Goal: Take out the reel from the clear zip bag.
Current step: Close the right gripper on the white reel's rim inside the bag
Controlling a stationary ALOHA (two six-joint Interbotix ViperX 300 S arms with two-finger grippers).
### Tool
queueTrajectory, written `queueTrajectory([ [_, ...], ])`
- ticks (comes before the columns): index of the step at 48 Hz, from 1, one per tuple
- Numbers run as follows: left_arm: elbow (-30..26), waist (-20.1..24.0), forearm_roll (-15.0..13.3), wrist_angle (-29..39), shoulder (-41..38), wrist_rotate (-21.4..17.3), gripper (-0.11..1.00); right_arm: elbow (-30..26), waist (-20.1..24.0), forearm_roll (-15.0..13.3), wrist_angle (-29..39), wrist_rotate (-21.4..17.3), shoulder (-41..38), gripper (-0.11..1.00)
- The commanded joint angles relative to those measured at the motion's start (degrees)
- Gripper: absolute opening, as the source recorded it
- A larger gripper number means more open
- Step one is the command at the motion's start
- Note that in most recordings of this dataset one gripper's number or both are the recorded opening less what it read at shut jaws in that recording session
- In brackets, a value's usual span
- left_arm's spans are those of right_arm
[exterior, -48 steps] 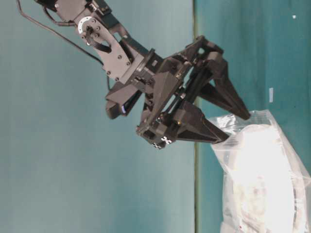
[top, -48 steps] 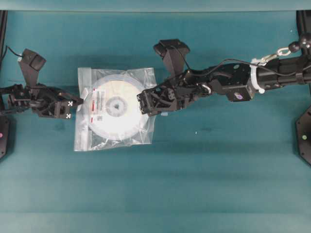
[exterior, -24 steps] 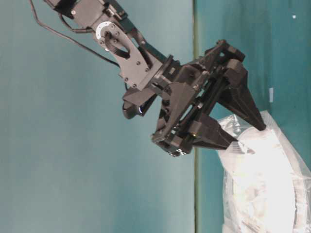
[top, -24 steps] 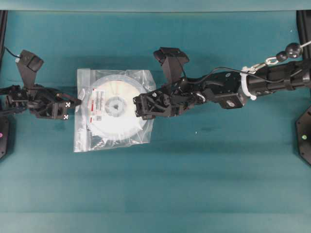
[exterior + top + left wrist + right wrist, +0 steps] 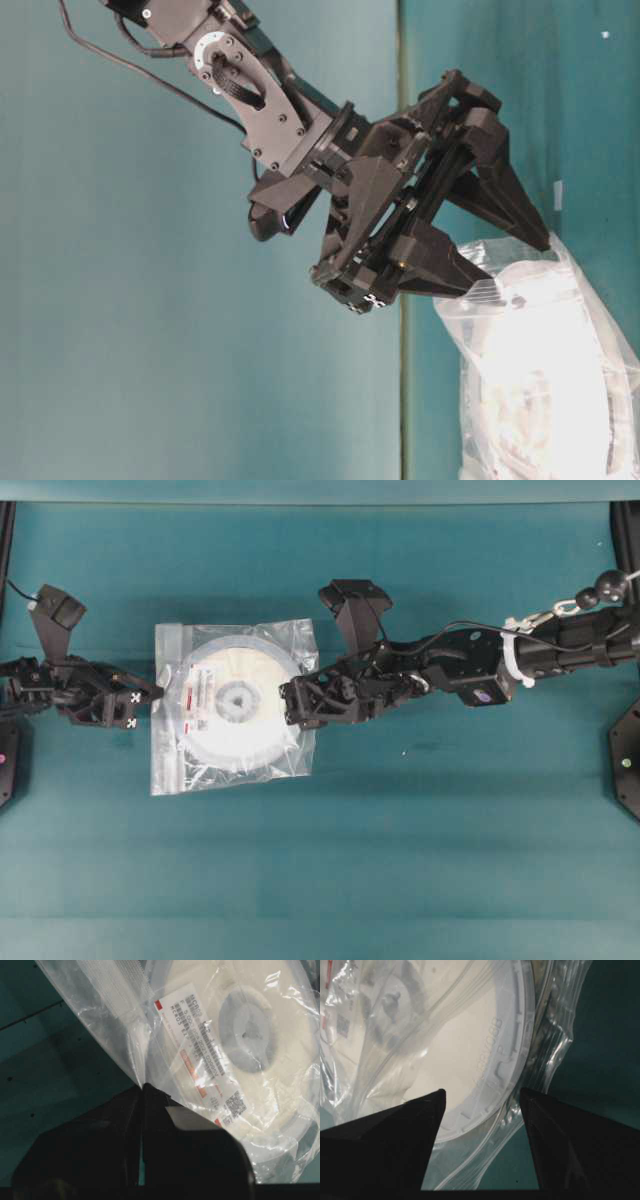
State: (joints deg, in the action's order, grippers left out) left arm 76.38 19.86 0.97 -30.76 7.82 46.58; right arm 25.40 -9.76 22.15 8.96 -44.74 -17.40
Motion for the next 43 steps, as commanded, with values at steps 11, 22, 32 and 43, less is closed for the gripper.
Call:
queueTrajectory([
  [11,-0.8,0.2,0.2,-0.4,0.2,-0.3,-0.04,-1.9,0.0,-0.2,-1.0,-0.4,-0.9,0.79],
  [22,-1.1,0.2,0.2,-0.4,0.1,-0.3,-0.04,-3.5,0.1,-0.2,-1.8,-0.4,-2.5,0.79],
  [32,-1.1,0.2,0.2,-0.4,0.0,-0.4,-0.04,-3.4,0.0,-0.2,-2.2,-0.4,-2.5,0.75],
  [43,-1.1,0.1,0.2,-0.4,0.0,-0.4,-0.04,-3.6,0.1,0.2,-7.4,-0.4,-3.1,0.68],
])
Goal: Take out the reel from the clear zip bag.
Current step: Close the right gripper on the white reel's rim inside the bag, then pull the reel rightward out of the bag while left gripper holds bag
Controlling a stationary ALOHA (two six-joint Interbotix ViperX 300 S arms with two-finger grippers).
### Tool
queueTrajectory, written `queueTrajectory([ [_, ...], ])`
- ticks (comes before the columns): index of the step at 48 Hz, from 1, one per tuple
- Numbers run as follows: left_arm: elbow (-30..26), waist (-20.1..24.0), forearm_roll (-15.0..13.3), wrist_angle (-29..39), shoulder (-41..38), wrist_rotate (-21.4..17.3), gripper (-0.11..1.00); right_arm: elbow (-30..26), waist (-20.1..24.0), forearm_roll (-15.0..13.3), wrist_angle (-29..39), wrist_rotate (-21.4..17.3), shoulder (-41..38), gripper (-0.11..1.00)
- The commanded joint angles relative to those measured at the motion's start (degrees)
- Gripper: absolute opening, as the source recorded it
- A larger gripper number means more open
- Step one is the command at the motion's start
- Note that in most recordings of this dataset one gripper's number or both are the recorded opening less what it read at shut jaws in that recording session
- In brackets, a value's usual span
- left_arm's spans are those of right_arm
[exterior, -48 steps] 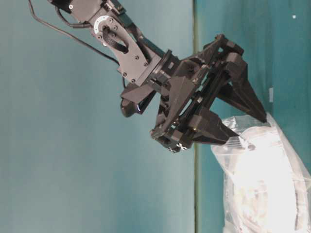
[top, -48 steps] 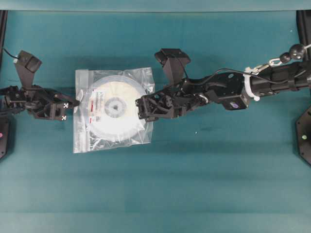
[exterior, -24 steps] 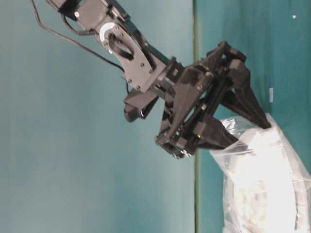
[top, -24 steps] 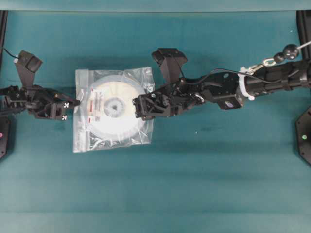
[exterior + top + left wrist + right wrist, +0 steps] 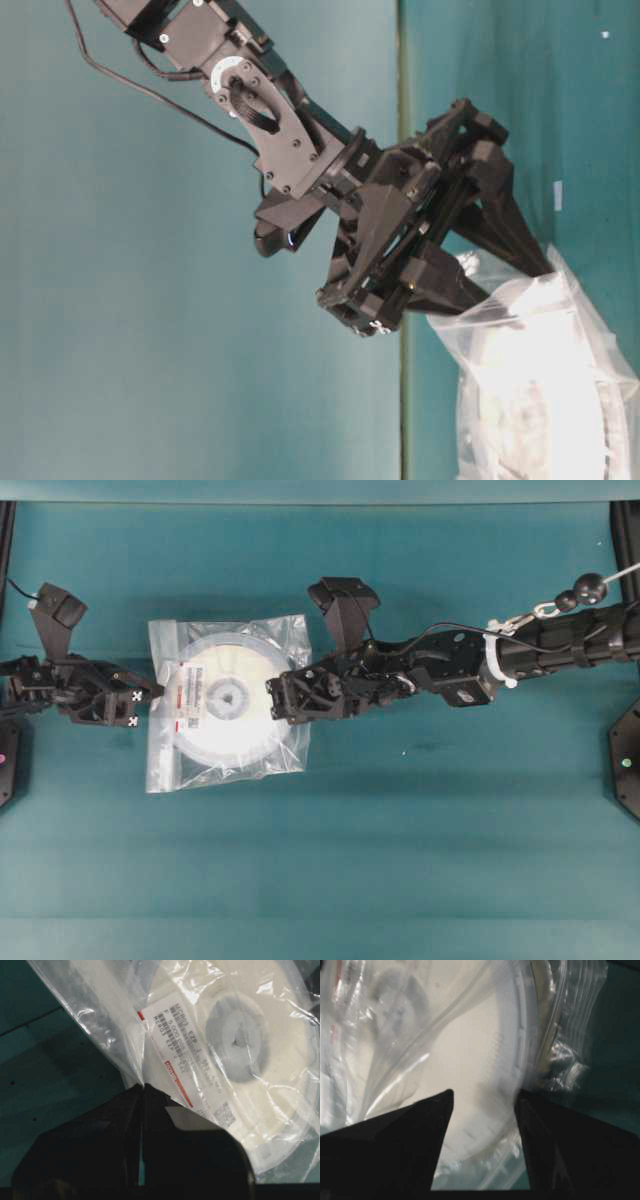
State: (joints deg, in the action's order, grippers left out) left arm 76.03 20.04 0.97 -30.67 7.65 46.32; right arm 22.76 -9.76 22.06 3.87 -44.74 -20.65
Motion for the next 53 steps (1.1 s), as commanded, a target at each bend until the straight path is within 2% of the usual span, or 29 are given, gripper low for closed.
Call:
queueTrajectory([
  [1,-0.7,0.0,0.2,-0.6,0.3,-0.2,-0.04,-1.1,0.1,0.3,-2.5,-0.4,0.1,0.68],
  [9,-0.8,0.0,0.2,-0.5,0.2,-0.2,-0.04,-0.9,0.1,0.4,-1.8,-0.4,-0.4,0.66],
  [15,-0.7,0.0,0.3,-0.6,0.2,-0.3,-0.04,-0.9,0.1,0.4,-2.2,-0.4,-0.4,0.61],
  [21,-0.7,0.0,0.3,-0.5,0.2,-0.3,-0.04,-0.8,0.4,0.5,-2.2,-0.4,-0.4,0.48],
  [31,-0.7,0.0,0.3,-0.5,0.3,-0.3,-0.04,-0.5,0.6,1.0,-2.0,-0.5,-0.4,0.15],
  [53,-0.7,-0.1,0.3,-0.6,0.3,-0.3,-0.04,1.9,1.1,1.4,-2.2,-1.0,1.1,0.12],
])
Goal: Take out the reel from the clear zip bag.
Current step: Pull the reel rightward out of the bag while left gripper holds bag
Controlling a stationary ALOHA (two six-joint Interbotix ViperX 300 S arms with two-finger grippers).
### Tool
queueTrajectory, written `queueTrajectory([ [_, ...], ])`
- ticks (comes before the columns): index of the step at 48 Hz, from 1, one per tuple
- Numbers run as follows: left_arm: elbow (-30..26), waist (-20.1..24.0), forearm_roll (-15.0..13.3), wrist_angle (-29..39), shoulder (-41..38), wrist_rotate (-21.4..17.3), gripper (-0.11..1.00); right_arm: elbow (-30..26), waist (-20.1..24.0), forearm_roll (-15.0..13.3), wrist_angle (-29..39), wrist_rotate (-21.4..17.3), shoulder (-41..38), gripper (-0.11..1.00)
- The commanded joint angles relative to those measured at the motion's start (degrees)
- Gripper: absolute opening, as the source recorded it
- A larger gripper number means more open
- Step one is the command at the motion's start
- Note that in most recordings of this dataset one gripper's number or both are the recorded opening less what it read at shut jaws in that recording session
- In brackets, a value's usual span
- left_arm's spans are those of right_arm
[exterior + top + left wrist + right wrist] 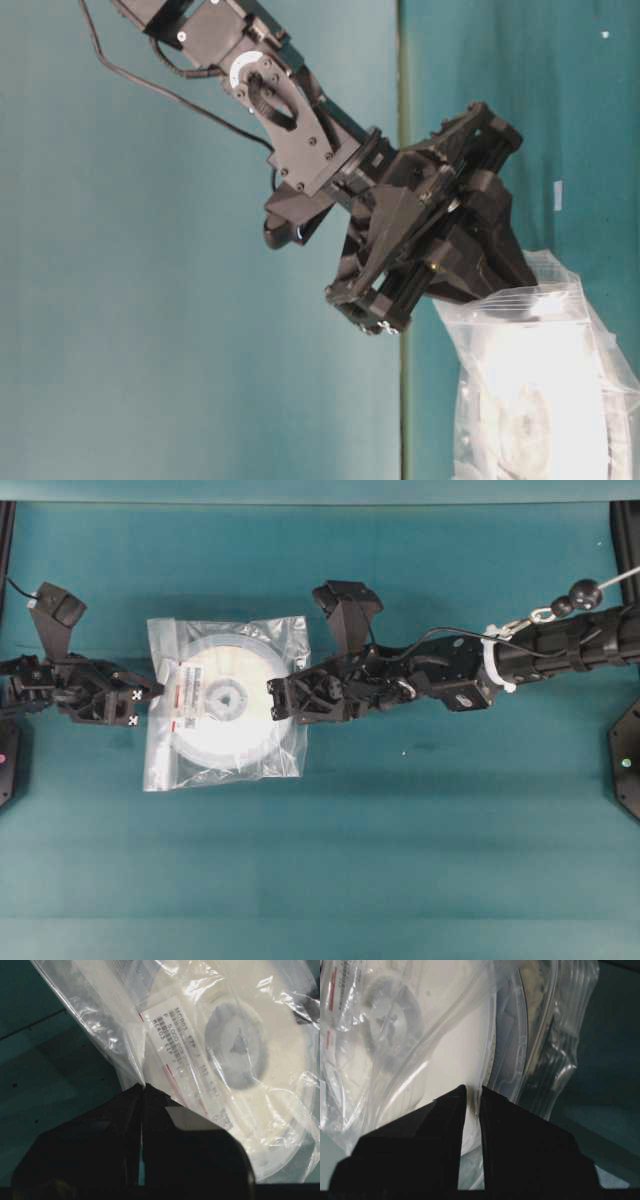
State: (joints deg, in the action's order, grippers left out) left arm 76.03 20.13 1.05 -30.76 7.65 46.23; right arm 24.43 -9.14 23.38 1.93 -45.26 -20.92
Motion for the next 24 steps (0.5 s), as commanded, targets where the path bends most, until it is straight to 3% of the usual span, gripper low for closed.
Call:
queueTrajectory([
  [1,-0.7,-0.2,0.2,-0.4,0.3,-0.2,-0.04,0.5,0.5,0.1,-0.3,-0.4,1.6,0.12],
  [24,-0.8,-0.1,0.2,-0.4,0.3,-0.2,-0.04,8.9,0.4,0.4,-2.3,-1.1,6.5,0.12],
])
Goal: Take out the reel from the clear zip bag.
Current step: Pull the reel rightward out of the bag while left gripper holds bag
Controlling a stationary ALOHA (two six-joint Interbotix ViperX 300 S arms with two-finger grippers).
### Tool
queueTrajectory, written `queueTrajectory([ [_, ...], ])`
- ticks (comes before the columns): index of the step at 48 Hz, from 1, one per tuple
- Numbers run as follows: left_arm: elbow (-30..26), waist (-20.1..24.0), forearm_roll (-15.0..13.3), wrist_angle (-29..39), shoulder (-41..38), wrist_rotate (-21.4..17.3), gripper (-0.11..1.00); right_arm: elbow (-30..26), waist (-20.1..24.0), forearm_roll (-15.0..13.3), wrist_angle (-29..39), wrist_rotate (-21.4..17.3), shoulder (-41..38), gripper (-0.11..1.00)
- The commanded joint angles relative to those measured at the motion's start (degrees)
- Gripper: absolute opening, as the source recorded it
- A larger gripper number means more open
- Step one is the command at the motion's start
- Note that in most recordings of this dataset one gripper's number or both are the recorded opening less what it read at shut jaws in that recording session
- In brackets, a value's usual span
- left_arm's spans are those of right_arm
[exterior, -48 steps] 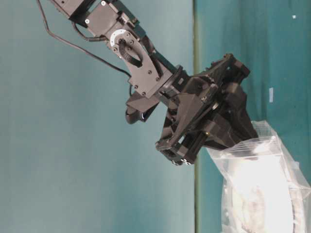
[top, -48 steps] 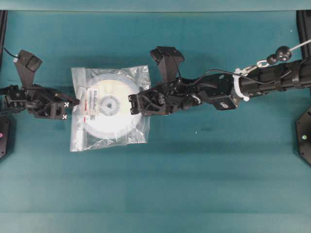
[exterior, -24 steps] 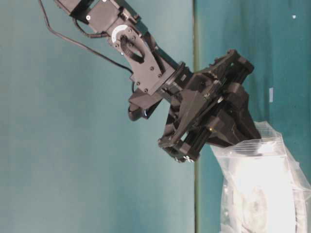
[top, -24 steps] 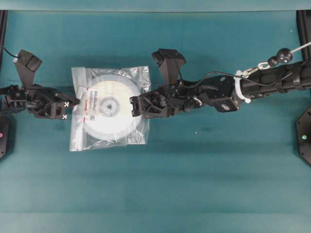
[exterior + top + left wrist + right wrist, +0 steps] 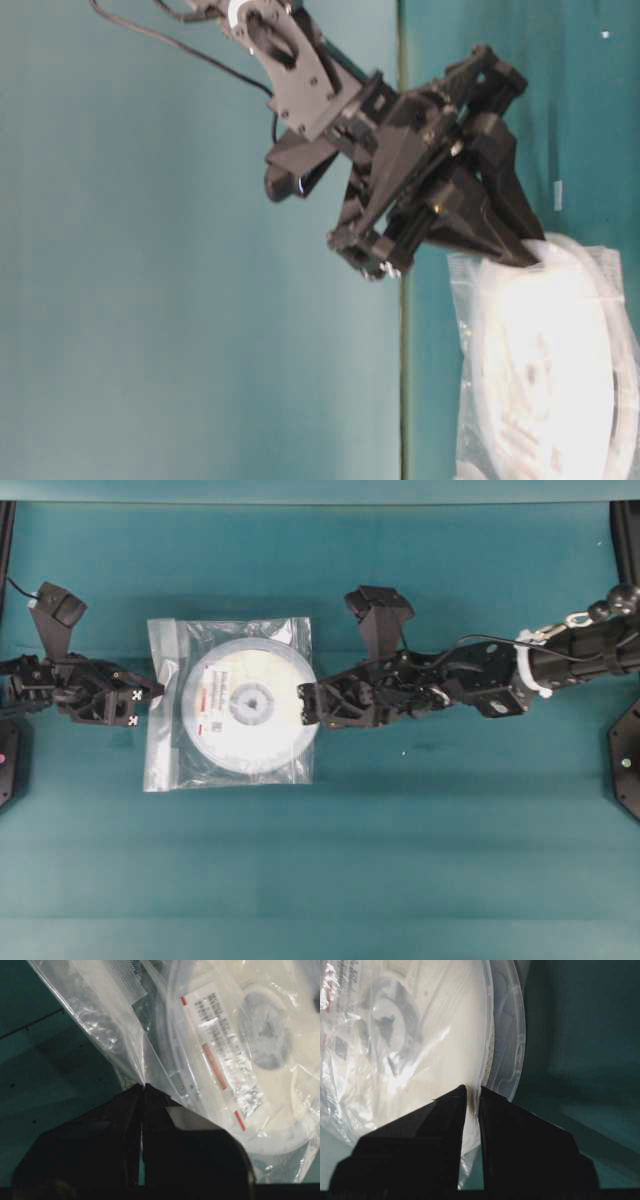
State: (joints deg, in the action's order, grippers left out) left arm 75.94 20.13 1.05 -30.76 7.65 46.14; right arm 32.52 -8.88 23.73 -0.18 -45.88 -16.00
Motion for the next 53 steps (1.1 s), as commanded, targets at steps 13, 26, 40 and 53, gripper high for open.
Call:
queueTrajectory([
  [13,-0.7,-0.1,0.2,-0.4,0.3,-0.1,-0.04,7.0,-0.2,0.1,-0.2,-0.4,6.6,0.12],
  [26,-0.8,-0.2,0.2,-0.5,0.2,-0.1,-0.04,12.2,-0.4,0.3,-0.5,-0.5,10.6,0.02],
  [40,-1.2,-0.1,0.2,-0.4,0.1,-0.1,-0.04,16.2,-0.8,0.4,-1.3,-0.6,13.6,0.02],
  [53,-1.2,-0.2,0.2,-0.2,0.1,-0.1,-0.04,17.5,-0.9,0.5,-1.4,-0.6,14.5,0.02],
])
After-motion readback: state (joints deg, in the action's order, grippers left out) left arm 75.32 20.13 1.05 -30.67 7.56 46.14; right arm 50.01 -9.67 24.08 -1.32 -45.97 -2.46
